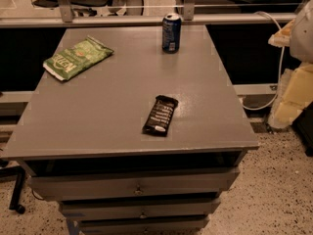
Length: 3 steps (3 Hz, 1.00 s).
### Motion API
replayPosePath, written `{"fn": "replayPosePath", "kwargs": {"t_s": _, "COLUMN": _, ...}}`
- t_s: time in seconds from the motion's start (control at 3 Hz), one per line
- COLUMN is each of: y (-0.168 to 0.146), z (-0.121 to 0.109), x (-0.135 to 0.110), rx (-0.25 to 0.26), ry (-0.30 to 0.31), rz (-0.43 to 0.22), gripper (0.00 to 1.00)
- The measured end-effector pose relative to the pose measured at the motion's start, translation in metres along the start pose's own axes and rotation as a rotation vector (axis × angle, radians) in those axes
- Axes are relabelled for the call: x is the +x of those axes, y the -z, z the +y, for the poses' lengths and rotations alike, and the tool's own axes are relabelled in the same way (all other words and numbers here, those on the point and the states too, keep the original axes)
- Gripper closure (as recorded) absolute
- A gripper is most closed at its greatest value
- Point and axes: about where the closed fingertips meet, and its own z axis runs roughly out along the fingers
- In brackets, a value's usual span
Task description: Move pepsi can near green jalapeno chip bag
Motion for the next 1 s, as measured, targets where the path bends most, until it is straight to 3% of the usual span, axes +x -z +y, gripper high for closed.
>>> {"fn": "replayPosePath", "kwargs": {"t_s": 0.33, "y": 0.000, "z": 0.000, "x": 0.000, "rx": 0.000, "ry": 0.000, "rz": 0.000, "gripper": 0.00}}
{"fn": "replayPosePath", "kwargs": {"t_s": 0.67, "y": -0.013, "z": -0.018, "x": -0.004, "rx": 0.021, "ry": -0.026, "rz": -0.065, "gripper": 0.00}}
{"fn": "replayPosePath", "kwargs": {"t_s": 1.0, "y": -0.042, "z": -0.068, "x": -0.020, "rx": 0.069, "ry": -0.065, "rz": -0.203, "gripper": 0.00}}
